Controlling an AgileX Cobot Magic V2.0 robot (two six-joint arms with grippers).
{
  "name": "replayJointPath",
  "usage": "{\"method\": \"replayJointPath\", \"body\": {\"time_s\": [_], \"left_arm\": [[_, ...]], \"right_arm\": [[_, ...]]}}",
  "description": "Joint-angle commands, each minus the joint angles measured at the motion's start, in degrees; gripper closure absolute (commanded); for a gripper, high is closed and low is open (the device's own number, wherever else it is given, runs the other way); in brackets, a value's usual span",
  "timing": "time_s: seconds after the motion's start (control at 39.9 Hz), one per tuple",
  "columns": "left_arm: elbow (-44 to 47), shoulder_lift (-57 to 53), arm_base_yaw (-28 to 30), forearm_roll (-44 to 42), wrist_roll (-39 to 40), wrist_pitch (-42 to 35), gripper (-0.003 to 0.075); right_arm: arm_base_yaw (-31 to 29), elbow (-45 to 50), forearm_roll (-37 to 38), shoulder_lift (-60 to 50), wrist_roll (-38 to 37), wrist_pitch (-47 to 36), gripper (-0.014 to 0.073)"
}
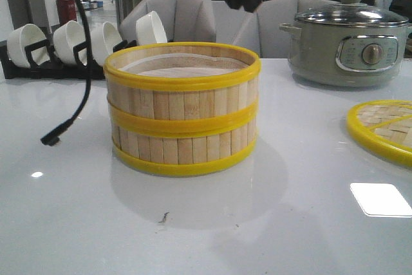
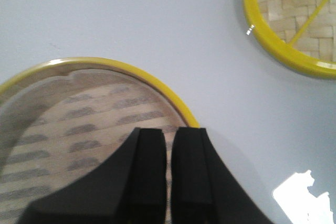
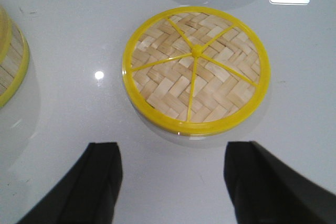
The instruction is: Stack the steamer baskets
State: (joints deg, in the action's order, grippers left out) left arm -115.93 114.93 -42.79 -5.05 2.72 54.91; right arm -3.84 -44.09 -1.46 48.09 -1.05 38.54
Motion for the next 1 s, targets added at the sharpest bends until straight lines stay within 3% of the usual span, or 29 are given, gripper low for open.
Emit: {"method": "replayJointPath", "body": {"time_s": [0.0, 0.18, 0.38, 0.73, 0.98], "left_arm": [[-2.34, -6.72, 2.72, 0.16, -0.05, -2.14, 0.0629], [-1.54, -13.32, 8.37, 0.31, -0.05, 0.96, 0.0636], [8.38, -25.2, 15.42, 0.4, 0.61, -4.05, 0.0636], [45.41, -54.49, 27.06, 0.53, 4.81, -20.36, 0.0636], [66.4, -70.51, 29.15, 0.53, 4.82, -29.22, 0.0636]], "right_arm": [[-0.02, -1.85, 0.61, -0.16, 0.18, -3.97, 0.0063], [-0.02, -1.85, 0.61, -0.16, 0.18, -5.27, 0.0063], [-0.02, -1.85, 0.56, -0.16, 0.18, -5.99, 0.0063], [-0.02, -1.85, -2.64, -0.16, 0.18, -6.81, 0.0063], [-0.02, -1.85, -4.21, -0.16, 0.18, -6.81, 0.0063]]}}
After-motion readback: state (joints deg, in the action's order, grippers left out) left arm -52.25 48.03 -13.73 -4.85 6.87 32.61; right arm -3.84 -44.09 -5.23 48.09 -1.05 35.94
